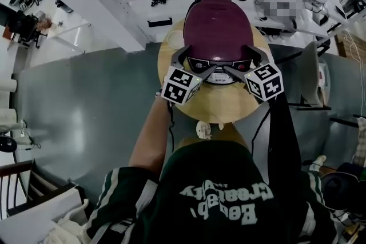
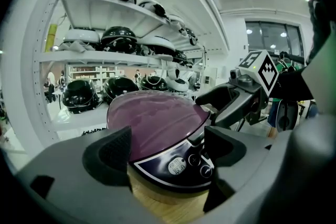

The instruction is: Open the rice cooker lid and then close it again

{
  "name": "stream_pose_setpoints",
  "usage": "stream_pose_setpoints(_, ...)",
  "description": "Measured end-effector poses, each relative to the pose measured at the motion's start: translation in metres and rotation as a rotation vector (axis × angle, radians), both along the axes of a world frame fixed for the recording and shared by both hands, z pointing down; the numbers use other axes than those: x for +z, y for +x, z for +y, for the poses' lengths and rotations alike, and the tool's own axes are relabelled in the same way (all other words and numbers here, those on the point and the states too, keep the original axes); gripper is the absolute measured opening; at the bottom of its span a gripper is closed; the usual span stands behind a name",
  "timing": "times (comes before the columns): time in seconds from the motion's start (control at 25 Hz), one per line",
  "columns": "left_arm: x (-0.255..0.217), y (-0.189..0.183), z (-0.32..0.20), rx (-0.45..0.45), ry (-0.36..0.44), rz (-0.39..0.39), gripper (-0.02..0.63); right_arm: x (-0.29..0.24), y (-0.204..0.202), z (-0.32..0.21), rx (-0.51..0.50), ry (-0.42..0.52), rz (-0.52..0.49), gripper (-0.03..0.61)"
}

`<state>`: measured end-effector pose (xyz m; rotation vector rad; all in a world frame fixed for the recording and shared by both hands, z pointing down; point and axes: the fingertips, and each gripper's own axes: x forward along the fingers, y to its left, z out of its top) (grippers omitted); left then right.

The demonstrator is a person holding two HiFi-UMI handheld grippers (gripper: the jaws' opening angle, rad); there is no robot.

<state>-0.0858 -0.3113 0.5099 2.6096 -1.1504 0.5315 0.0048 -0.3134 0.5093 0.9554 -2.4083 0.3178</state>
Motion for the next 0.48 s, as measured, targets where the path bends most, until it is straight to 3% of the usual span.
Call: stream_pose_setpoints(0.48,-0.0019,-0.0035,-0.002,-0.08,0.048,0.053,0.411,-0.0014,0.0017,-0.0016,0.047,0.063,-0.028,0.43)
